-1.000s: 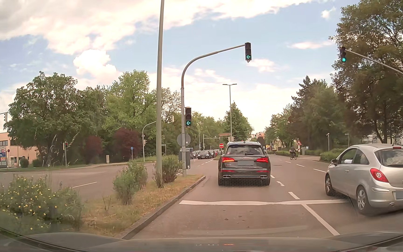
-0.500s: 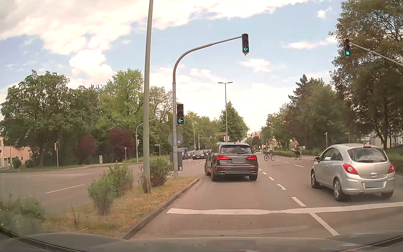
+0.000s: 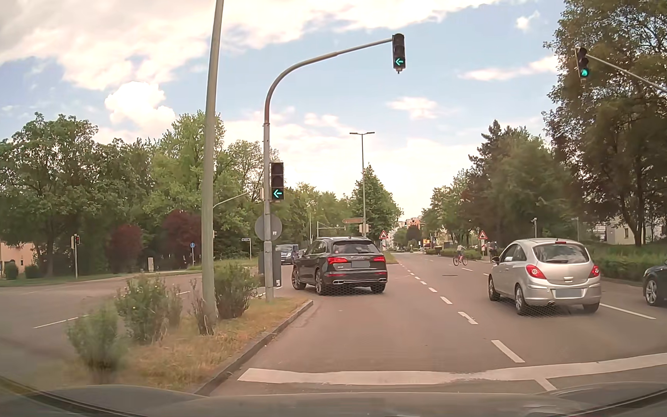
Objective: Follow the waypoints while adhering to traffic rules and regulations
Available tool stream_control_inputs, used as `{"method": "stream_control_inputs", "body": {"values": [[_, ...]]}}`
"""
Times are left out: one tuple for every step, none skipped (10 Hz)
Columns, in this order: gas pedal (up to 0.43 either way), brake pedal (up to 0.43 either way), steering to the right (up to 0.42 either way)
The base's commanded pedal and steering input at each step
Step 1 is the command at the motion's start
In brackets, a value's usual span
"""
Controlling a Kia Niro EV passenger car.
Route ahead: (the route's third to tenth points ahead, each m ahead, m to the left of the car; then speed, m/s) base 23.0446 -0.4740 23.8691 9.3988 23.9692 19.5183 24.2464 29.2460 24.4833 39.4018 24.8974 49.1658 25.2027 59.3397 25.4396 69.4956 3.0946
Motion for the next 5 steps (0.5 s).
{"method": "stream_control_inputs", "body": {"values": [[0.248,0.018,0.061],[0.248,0.024,0.059],[0.248,0.024,0.057],[0.24,0.024,0.054],[0.24,0.024,0.048]]}}
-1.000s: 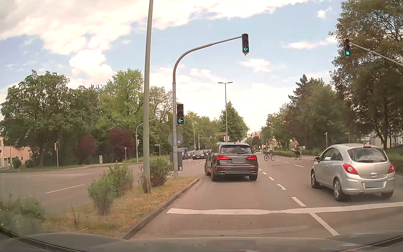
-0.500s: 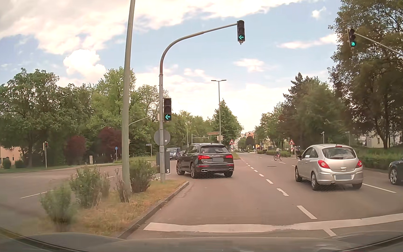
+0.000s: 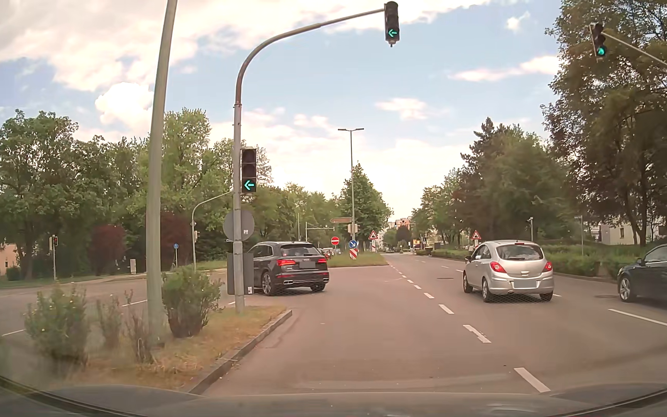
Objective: Follow the waypoints while adhering to traffic rules and regulations
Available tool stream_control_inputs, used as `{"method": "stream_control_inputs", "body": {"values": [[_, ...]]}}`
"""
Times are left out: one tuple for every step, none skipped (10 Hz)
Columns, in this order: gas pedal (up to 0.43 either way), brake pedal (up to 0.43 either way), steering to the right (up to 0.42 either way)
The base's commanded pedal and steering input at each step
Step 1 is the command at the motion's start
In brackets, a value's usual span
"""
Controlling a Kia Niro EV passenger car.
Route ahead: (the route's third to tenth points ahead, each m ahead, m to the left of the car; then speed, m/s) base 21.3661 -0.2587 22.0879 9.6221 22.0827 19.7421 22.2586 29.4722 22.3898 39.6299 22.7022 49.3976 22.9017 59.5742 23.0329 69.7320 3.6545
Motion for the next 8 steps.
{"method": "stream_control_inputs", "body": {"values": [[0.228,0.018,0.038],[0.22,0.024,0.031],[0.197,0.024,0.025],[0.189,0.024,0.024],[0.177,0.024,0.024],[0.177,0.018,0.021],[0.169,0.024,0.016],[0.169,0.018,0.016]]}}
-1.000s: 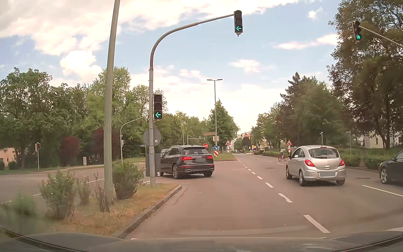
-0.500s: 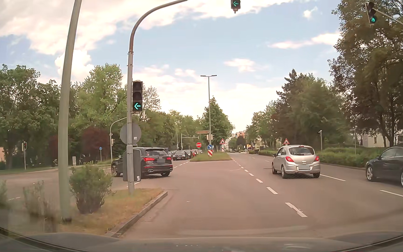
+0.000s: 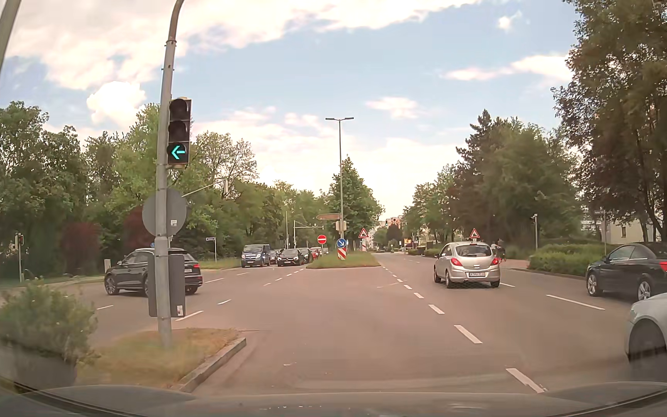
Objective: Follow the waypoints while adhering to traffic rules and regulations
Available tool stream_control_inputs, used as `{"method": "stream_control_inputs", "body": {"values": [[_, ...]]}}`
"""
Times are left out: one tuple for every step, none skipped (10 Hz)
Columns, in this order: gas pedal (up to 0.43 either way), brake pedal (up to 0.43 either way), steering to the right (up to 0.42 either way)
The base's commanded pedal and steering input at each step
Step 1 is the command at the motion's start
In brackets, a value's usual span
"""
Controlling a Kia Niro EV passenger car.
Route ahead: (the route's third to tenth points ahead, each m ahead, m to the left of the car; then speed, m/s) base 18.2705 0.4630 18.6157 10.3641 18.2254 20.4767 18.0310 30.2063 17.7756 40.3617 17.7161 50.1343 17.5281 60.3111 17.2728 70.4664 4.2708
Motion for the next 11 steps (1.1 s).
{"method": "stream_control_inputs", "body": {"values": [[0.157,0.018,0.014],[0.15,0.024,0.009],[0.15,0.018,0.006],[0.138,0.018,0.006],[0.098,0.018,0.004],[0.087,0.018,-0.002],[0.087,0.018,-0.008],[0.087,0.018,-0.018],[0.087,0.018,-0.028],[0.087,0.018,-0.036],[0.067,0.018,-0.051]]}}
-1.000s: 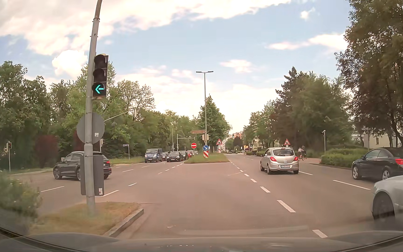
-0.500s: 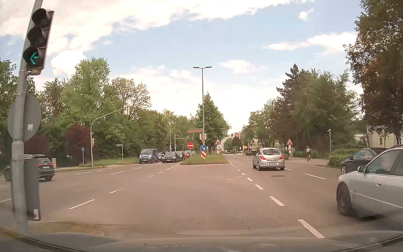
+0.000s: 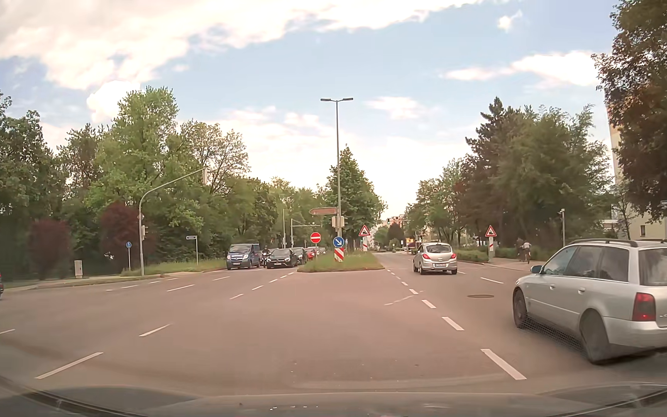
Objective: Follow the waypoints while adhering to traffic rules and regulations
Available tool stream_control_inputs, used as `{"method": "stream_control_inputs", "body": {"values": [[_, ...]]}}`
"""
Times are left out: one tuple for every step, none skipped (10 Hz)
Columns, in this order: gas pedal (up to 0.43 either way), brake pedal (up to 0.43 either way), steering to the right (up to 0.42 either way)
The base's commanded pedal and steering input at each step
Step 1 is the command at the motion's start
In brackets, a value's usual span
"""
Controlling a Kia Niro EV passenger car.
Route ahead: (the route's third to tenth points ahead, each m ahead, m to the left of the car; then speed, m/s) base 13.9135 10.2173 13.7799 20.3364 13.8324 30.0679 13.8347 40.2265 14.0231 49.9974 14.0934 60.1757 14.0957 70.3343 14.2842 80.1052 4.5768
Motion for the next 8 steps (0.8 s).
{"method": "stream_control_inputs", "body": {"values": [[0.039,0.018,-0.068],[0.028,0.018,-0.083],[0.0,0.018,-0.098],[0.0,0.018,-0.109],[0.0,0.018,-0.118],[0.0,0.018,-0.134],[0.0,0.018,-0.153],[0.0,0.018,-0.175]]}}
